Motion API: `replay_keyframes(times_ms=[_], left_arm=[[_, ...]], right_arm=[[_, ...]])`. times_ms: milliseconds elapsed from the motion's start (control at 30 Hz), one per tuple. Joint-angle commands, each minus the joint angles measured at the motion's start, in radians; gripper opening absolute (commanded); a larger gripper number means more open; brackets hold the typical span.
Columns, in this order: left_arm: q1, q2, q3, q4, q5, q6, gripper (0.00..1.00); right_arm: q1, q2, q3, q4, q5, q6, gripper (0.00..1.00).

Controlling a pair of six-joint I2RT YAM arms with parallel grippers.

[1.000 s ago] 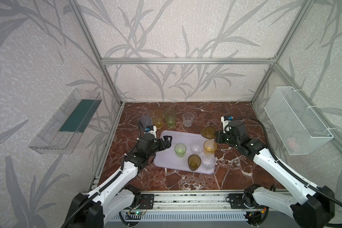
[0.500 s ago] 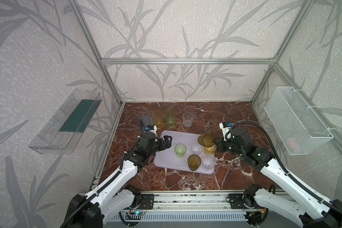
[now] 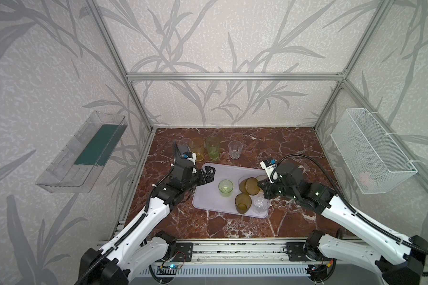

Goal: Place the glasses into the tray
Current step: Place the glass on the tray.

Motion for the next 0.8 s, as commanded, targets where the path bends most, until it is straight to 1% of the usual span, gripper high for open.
replay_keyframes(times_ms=[0, 133, 333, 467, 667, 700, 767], left_arm=[[-0.001, -0.038, 0.014, -0.078, -0.006, 0.011, 0.99], [-0.003, -0.064, 0.010, -0.088, -0.007, 0.004, 0.99], [-0.001, -0.081, 0.009, -0.109, -0.007, 0.004, 0.99], [0.000, -0.099, 0.001, -0.119, -0.021, 0.005, 0.99], [0.000, -0.131, -0.014, -0.122, -0.045, 0.007, 0.99], [0.001, -0.135, -0.016, -0.123, -0.051, 0.008, 0.99], [0.001, -0.142, -0.021, -0.122, -0.058, 0.007, 0.99]], right_arm=[[0.034, 0.010, 0.047, -0.017, 0.016, -0.025, 0.00], [0.093, 0.039, 0.063, -0.018, 0.055, -0.027, 0.00], [0.147, 0.078, 0.066, 0.012, 0.030, -0.002, 0.00], [0.193, 0.106, 0.077, 0.011, 0.060, 0.004, 0.00], [0.232, 0.148, 0.098, 0.003, 0.105, 0.004, 0.00], [0.263, 0.157, 0.106, -0.001, 0.118, 0.004, 0.00], [0.280, 0.175, 0.118, -0.004, 0.134, 0.004, 0.00]])
